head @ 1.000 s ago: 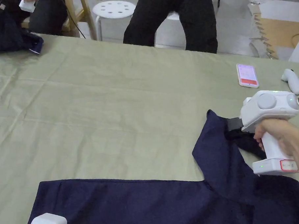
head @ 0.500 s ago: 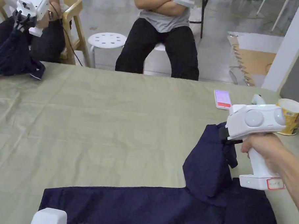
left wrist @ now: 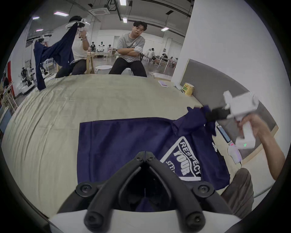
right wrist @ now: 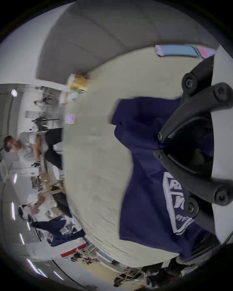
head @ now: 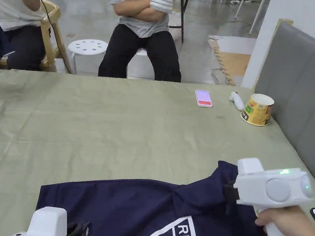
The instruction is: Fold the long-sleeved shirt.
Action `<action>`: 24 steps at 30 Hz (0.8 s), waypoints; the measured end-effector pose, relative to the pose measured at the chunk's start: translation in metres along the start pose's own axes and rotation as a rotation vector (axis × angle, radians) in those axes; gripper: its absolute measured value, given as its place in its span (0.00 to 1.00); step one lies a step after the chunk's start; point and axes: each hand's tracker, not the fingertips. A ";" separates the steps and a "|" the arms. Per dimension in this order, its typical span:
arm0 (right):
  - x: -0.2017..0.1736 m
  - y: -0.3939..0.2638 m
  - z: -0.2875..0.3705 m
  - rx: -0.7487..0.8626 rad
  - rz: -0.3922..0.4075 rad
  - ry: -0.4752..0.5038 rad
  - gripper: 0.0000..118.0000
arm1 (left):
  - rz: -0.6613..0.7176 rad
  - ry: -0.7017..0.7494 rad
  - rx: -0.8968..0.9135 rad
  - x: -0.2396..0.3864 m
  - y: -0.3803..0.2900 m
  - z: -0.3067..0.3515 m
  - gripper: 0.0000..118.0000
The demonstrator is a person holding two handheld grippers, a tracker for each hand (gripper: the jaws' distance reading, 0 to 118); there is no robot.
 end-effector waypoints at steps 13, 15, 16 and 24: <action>0.014 -0.029 -0.021 0.064 -0.128 -0.006 1.00 | 0.002 0.016 0.008 0.003 -0.008 0.022 0.04; 0.015 -0.035 0.011 0.140 -0.173 0.015 0.98 | -0.002 0.018 0.010 0.003 -0.010 0.024 0.04; 0.016 -0.042 0.031 0.152 -0.201 0.024 0.85 | 0.001 0.015 0.012 0.002 -0.011 0.025 0.04; 0.020 -0.104 0.095 0.109 -0.147 0.056 0.00 | 0.016 0.010 -0.004 0.001 -0.015 0.018 0.04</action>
